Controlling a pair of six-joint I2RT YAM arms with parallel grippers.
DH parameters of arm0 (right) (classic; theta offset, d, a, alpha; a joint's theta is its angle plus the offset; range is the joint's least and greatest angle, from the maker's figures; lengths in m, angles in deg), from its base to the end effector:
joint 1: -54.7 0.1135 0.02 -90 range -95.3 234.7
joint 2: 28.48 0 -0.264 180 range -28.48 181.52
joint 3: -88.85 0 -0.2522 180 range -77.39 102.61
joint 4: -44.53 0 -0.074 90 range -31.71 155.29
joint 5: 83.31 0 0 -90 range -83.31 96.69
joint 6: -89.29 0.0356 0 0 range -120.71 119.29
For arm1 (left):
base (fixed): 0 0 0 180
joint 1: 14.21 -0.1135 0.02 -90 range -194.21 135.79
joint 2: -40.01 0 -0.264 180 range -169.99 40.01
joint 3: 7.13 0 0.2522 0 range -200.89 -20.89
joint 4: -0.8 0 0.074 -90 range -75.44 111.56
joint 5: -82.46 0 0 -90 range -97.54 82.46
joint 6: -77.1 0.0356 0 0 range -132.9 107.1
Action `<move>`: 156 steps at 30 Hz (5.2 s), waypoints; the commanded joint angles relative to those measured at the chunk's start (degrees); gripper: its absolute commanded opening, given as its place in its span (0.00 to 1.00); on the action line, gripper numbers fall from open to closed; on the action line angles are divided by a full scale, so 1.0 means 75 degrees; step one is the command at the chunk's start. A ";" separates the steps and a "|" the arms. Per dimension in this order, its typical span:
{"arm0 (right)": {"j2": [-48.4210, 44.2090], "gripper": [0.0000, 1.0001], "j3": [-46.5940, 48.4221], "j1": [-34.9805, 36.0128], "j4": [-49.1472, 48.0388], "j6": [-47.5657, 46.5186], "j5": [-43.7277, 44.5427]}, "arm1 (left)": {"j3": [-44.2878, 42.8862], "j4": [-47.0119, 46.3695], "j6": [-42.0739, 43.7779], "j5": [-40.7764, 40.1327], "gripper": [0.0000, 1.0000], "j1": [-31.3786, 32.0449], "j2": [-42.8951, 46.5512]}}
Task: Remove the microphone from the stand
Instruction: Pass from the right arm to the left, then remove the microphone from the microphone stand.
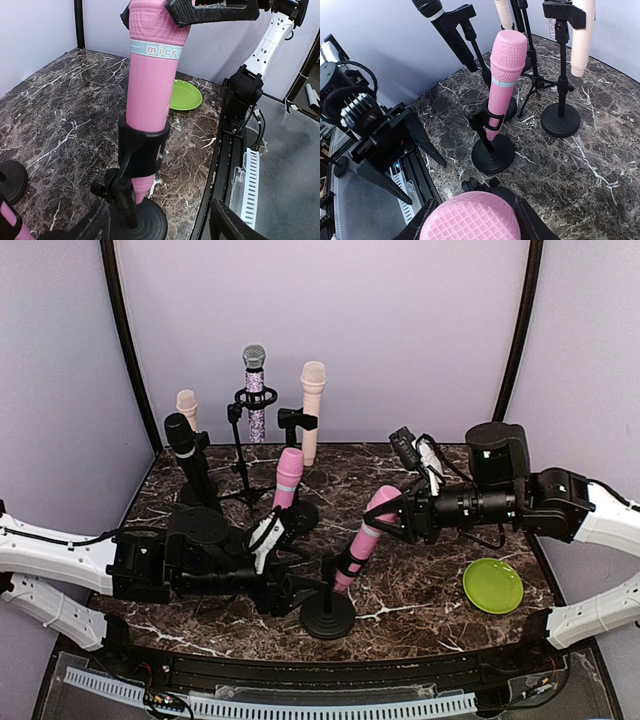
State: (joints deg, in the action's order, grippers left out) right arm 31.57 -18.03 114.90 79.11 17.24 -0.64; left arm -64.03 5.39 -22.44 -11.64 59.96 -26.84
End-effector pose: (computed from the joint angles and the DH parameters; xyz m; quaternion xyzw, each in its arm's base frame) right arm 0.1131 0.2067 0.3592 -0.3309 0.7565 0.3950 0.4027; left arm 0.0763 -0.2597 0.2852 0.4040 0.6797 -0.3870 0.4744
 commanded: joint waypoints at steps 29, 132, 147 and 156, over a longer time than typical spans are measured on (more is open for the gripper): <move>0.0648 0.27 0.1035 -0.0047 -0.0546 0.0257 -0.1407 | -0.0419 -0.0872 -0.0429 0.1619 0.49 -0.0889 -0.1303; 0.1007 0.65 0.0444 0.1556 -0.0959 0.2327 0.3486 | -0.1166 0.0273 -0.0527 -0.1966 0.00 0.0024 -0.1787; 0.0790 0.18 0.0293 0.1624 -0.1223 0.1697 0.3442 | -0.1018 0.0260 -0.0563 -0.1837 0.00 0.0025 -0.1707; 0.0873 0.13 0.0405 0.1458 -0.1214 0.0909 0.2230 | -0.0928 0.0274 -0.0623 -0.1679 0.00 0.0036 -0.1682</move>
State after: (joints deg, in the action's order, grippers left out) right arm 38.80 -15.93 125.94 73.56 27.12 24.38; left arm -72.14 8.80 -25.57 -25.56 60.22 -41.07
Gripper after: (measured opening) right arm 0.461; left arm 0.236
